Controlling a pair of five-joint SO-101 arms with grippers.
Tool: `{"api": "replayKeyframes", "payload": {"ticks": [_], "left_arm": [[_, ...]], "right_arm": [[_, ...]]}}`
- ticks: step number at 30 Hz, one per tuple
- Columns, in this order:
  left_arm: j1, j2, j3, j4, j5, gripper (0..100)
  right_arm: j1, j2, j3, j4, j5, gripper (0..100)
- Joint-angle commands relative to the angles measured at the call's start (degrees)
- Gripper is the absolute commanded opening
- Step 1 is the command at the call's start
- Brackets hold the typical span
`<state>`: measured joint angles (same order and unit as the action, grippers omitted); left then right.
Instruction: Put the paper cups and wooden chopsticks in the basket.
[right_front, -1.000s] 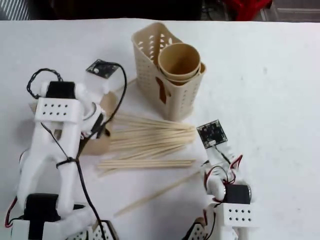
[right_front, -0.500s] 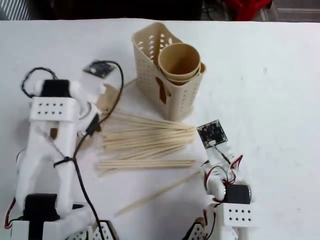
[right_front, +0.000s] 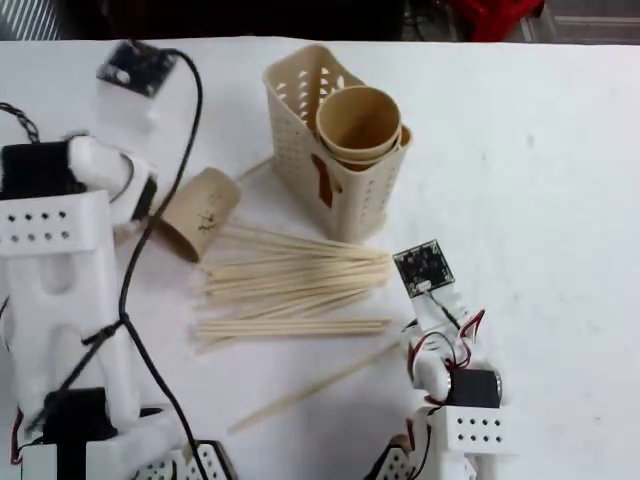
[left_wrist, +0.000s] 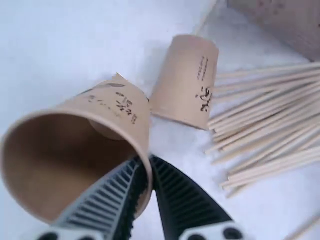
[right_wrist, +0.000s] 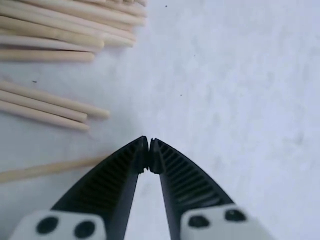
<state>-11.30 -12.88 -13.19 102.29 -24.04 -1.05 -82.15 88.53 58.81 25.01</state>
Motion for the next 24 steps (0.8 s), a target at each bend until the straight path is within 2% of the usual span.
{"api": "replayKeyframes", "payload": {"ticks": [1, 4, 8, 11, 13, 16, 20, 24], "left_arm": [[1.19, -0.66, -14.33, 0.18, 2.55, 2], [7.96, -0.66, -23.91, 0.18, 4.92, 2], [23.16, 0.04, -35.16, 0.0, 9.93, 2], [35.3, 0.13, -36.31, -1.41, 9.76, 2], [40.4, 0.22, -33.32, -2.81, 9.76, 2], [44.0, 0.22, -25.23, -7.3, 9.76, 2], [44.26, 0.13, -16.62, -15.12, 9.14, 2], [44.35, 0.22, -11.87, -19.69, 6.95, 2]], "right_arm": [[0.31, -0.75, -0.35, -1.1, 0.44, 1.8], [0.22, -0.75, -0.35, -1.89, 0.44, 1.8], [0.31, -0.75, -0.35, -1.89, 0.44, 1.8], [0.31, -0.75, -0.35, -1.89, 0.44, 1.8], [0.31, -0.75, -0.35, -1.89, 0.44, 1.8], [0.31, -0.75, -0.35, -1.89, 0.44, 1.8], [0.31, -0.75, -0.35, -1.89, 0.44, 1.8], [0.31, -0.75, -0.35, -1.89, 0.44, 1.8]]}}
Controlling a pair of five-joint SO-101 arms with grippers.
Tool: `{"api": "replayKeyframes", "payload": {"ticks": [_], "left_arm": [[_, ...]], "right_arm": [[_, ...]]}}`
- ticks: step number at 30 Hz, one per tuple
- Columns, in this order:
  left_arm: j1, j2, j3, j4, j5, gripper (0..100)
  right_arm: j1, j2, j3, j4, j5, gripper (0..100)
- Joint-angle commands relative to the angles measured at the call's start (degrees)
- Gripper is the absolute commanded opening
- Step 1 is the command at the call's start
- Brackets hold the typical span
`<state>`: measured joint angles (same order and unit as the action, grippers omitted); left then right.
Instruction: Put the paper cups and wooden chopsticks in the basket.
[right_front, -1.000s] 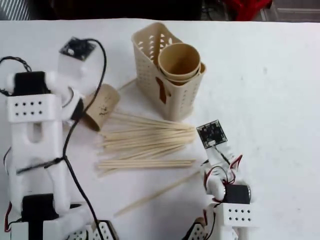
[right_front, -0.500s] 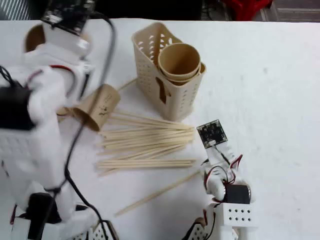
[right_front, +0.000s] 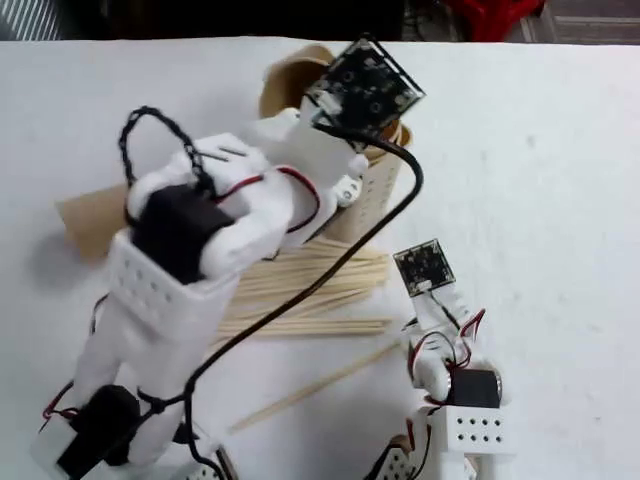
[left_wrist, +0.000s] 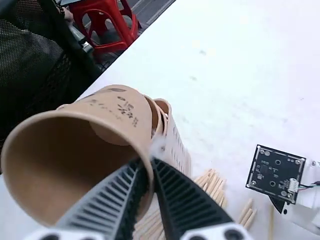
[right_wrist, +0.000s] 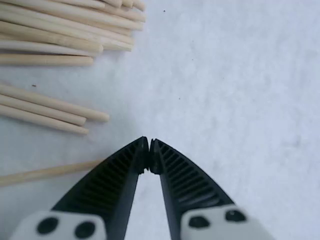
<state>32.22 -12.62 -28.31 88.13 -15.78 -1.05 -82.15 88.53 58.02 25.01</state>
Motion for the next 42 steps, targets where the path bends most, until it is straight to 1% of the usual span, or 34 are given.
{"api": "replayKeyframes", "payload": {"ticks": [1, 7, 13, 17, 26, 32, 38, 42], "left_arm": [[0.75, -0.04, 4.22, -6.42, -1.67, 2], [-0.57, 1.54, 7.91, -10.11, -1.76, 2], [-0.66, 6.81, 5.89, -10.11, -1.41, 3], [-3.03, 7.52, 3.25, -10.11, -1.23, 3], [-3.03, 7.6, 3.25, -10.64, -1.23, 3], [-3.03, 7.52, 3.16, -10.46, -1.23, 12], [-3.03, 7.52, 2.9, -12.22, -1.23, 12], [-3.03, 8.66, 2.81, -16.35, -1.23, 12]], "right_arm": [[0.31, -0.75, -0.35, -1.1, 0.44, 1.8], [0.22, -0.75, -0.35, -1.1, 0.44, 1.8], [0.22, -0.75, -0.35, -1.1, 0.44, 1.8], [0.22, -0.75, -0.35, -1.1, 0.44, 1.8], [0.04, -0.75, -0.35, -1.1, 0.53, 1.8], [0.04, -0.75, -0.35, -1.1, 0.53, 1.8], [0.04, -0.75, -0.35, -1.1, 0.53, 1.8], [0.04, -0.75, -0.35, -1.1, 0.53, 1.8]]}}
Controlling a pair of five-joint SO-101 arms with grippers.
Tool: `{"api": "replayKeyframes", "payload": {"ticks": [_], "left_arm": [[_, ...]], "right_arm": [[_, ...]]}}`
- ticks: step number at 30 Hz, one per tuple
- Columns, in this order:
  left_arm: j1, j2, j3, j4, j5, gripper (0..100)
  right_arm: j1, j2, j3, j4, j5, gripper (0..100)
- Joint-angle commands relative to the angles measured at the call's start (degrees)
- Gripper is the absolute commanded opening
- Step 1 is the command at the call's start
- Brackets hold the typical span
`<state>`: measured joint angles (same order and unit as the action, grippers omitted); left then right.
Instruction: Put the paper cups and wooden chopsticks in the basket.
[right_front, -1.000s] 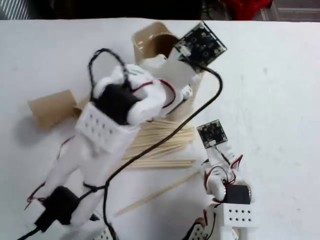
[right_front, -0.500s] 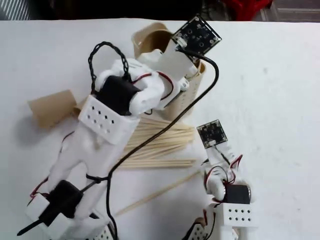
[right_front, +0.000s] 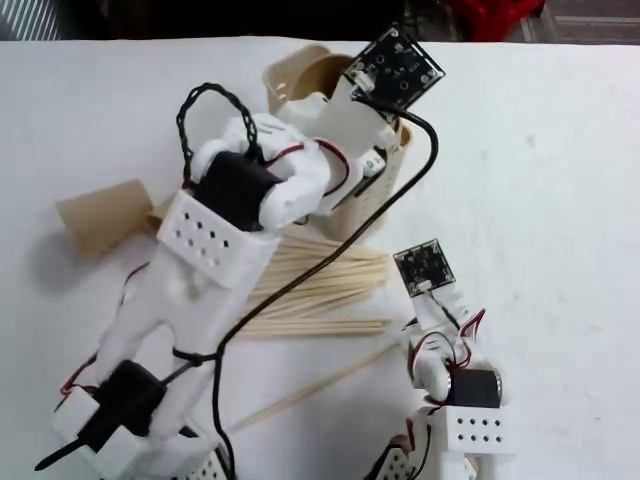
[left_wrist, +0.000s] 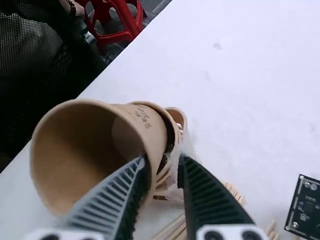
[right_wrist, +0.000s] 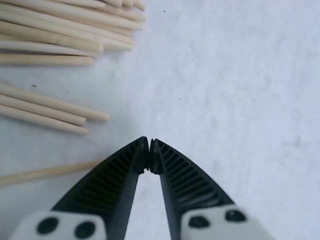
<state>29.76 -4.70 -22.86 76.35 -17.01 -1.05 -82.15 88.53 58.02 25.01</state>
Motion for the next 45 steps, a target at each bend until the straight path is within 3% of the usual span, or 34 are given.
{"api": "replayKeyframes", "payload": {"ticks": [1, 21, 32, 38, 45], "left_arm": [[-0.57, 1.36, -2.64, -6.24, 0.0, 12], [0.57, 7.69, -2.81, -19.6, -0.62, 12], [0.4, 7.52, -2.99, -19.52, -0.44, 12], [-0.48, 6.29, -7.47, -14.15, -0.18, 12], [-4.35, 6.46, 3.78, -14.68, -0.18, 12]], "right_arm": [[0.04, -0.75, -0.35, -1.1, 0.53, 1.8], [-0.04, -0.75, 0.26, -2.33, 0.53, 1.8], [0.13, -0.75, 0.26, -2.33, 0.53, 1.7], [0.22, -0.75, 0.26, -2.33, 0.53, 1.7], [0.22, -0.75, 0.26, -2.33, 0.53, 1.7]]}}
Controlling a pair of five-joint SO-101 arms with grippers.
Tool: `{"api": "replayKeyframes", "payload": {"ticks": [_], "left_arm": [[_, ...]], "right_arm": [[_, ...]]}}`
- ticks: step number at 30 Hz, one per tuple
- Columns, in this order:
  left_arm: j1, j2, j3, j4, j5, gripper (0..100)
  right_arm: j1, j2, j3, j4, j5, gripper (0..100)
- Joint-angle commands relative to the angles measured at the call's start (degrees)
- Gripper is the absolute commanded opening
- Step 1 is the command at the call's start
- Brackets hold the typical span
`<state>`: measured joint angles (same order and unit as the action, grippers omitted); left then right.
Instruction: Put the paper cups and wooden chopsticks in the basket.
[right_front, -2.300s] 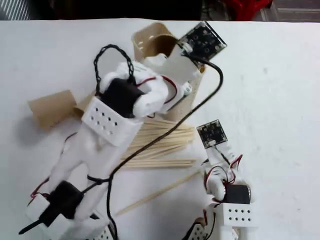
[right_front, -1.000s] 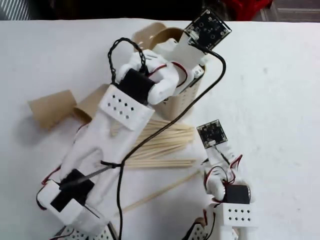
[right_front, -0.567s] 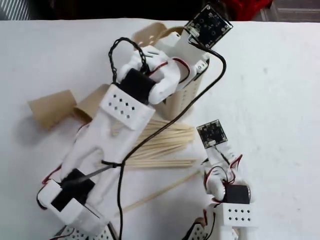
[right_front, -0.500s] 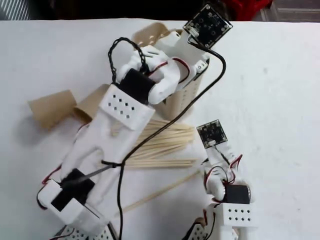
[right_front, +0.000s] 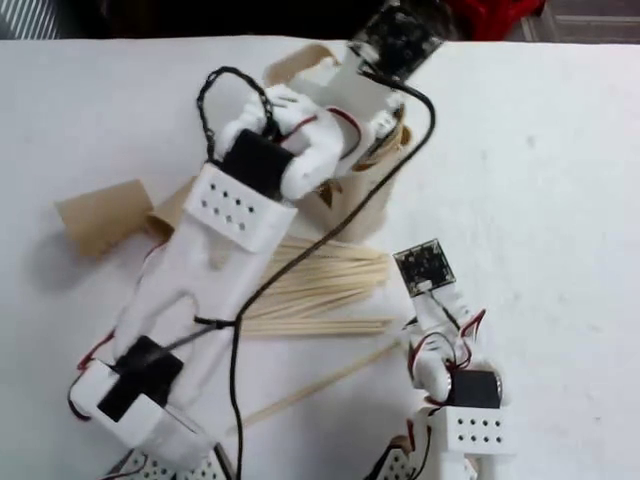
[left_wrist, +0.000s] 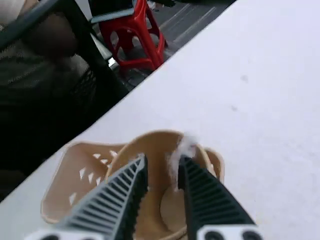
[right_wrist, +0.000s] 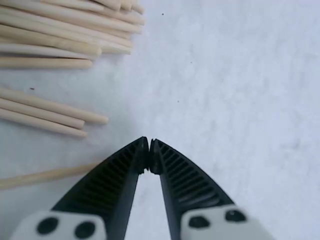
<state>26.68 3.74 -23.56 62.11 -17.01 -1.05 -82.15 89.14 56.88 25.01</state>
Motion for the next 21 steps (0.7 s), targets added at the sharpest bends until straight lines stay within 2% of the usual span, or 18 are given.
{"api": "replayKeyframes", "payload": {"ticks": [1, 8, 12, 15, 21], "left_arm": [[-1.27, -1.98, 6.51, -1.14, -0.18, 12], [-1.1, -2.07, 22.07, -13.27, -0.26, 12], [-1.27, -2.51, 21.19, -14.86, -0.44, 12], [-1.27, -2.51, 14.24, -10.55, -0.44, 12], [-1.8, -2.51, -7.65, 2.99, -0.09, 12]], "right_arm": [[0.22, -0.75, -0.35, -1.19, 0.53, 1.7], [0.31, -0.75, -0.35, -1.19, 0.53, 1.7], [0.31, -0.75, -0.35, -1.19, 0.53, 1.7], [0.13, -0.75, -0.35, -1.19, 0.53, 1.8], [0.13, -0.75, -0.35, -1.19, 0.53, 1.8]]}}
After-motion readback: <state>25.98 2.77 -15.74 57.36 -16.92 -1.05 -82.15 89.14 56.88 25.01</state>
